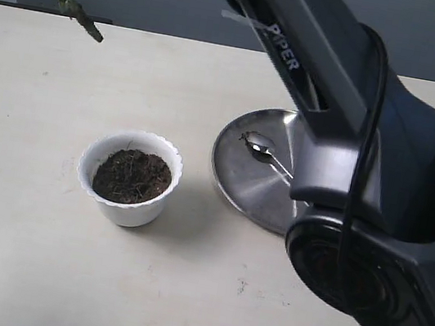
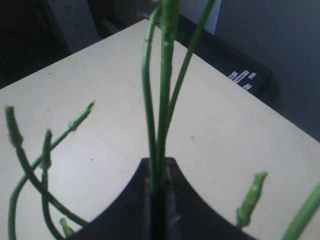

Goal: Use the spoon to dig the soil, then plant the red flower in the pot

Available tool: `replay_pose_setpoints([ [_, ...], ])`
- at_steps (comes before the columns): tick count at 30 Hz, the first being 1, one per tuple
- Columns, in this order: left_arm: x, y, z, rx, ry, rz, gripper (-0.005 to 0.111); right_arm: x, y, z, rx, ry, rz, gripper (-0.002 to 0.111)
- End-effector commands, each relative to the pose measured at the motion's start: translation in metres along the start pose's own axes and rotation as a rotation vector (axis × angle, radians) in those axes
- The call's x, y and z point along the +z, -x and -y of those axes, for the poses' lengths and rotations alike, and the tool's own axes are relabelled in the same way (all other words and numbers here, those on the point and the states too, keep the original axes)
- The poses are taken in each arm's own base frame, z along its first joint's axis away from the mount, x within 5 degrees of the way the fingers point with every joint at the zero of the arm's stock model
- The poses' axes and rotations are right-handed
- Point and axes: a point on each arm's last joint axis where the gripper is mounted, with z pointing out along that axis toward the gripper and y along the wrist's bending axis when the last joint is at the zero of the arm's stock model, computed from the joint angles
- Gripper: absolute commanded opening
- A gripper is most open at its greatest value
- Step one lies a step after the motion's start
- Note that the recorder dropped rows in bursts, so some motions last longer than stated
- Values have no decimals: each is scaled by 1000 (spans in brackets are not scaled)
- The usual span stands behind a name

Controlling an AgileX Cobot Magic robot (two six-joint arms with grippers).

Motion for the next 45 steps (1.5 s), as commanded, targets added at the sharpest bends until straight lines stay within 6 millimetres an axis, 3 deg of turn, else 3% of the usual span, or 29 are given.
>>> replay_pose_setpoints([
  [1, 0, 0, 0, 5, -1, 3, 0, -19, 7, -19, -41, -7, 38, -1],
  [9, 0, 0, 0, 5, -1, 3, 0, -36, 1, -78, -92, 92, 51, -1],
  [12, 0, 0, 0, 5, -1, 3, 0, -51, -1, -106, -137, 119, 72, -1],
  [17, 0, 0, 0, 5, -1, 3, 0, -83, 3, -130, -226, 40, 155, -1],
  [21, 0, 0, 0, 5, -1, 3, 0, -111, 14, -124, -217, 5, 217, -1],
  [26, 0, 0, 0, 5, -1, 3, 0, -124, 20, -120, -216, -8, 246, -1],
  [32, 0, 0, 0, 5, -1, 3, 0, -126, 13, -138, -383, 159, 215, -1],
  [39, 0, 0, 0, 5, -1, 3, 0, -121, 12, -138, -570, 217, 219, -1],
  [42, 0, 0, 0, 5, -1, 3, 0, -117, 13, -131, -551, 249, 211, -1],
  [45, 0, 0, 0, 5, -1, 3, 0, -111, 18, -112, -437, 73, 205, -1],
])
